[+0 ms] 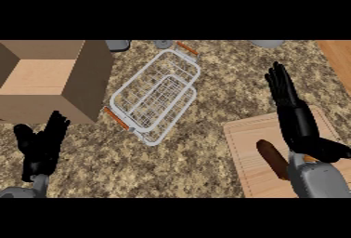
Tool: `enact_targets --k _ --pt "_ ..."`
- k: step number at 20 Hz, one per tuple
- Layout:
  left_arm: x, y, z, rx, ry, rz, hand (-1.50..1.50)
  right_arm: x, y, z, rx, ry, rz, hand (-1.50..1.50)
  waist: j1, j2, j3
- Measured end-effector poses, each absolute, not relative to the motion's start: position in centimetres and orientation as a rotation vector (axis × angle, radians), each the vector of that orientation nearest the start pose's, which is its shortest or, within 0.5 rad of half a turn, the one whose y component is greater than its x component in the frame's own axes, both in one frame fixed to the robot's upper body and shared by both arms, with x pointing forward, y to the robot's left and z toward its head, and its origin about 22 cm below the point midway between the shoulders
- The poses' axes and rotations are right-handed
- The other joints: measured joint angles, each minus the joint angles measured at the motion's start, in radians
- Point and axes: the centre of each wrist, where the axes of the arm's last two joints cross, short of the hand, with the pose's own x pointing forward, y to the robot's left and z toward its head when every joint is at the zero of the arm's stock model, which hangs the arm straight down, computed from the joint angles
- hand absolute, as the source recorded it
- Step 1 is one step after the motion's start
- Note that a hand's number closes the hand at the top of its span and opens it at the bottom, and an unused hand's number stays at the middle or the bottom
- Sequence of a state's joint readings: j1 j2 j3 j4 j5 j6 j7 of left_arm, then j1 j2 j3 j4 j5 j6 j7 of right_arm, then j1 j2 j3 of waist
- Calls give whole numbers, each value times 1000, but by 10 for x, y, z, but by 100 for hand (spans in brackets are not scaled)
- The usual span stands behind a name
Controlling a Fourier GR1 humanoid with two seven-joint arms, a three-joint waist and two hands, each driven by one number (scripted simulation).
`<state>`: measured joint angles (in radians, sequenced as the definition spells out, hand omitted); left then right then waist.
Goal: Pick the sweet potato from the cutting board and place it in the tiered basket
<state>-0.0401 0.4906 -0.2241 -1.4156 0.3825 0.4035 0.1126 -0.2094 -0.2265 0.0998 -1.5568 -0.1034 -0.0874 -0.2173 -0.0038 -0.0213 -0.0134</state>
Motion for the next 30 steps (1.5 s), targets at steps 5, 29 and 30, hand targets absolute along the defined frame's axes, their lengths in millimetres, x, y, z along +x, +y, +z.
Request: enact_targets --k 5,29,30 --pt "249 302 13 256 -1350 11 0 264 -209 58 118 -1985 587 150 1 7 8" --pt "240 308 28 139 -1384 -48 0 153 -265 62 -1070 -1462 1561 -150 -41 9 4" --pt "239 307 28 133 -1386 -52 0 148 -262 64 -1083 -1392 1599 -150 -38 9 4"
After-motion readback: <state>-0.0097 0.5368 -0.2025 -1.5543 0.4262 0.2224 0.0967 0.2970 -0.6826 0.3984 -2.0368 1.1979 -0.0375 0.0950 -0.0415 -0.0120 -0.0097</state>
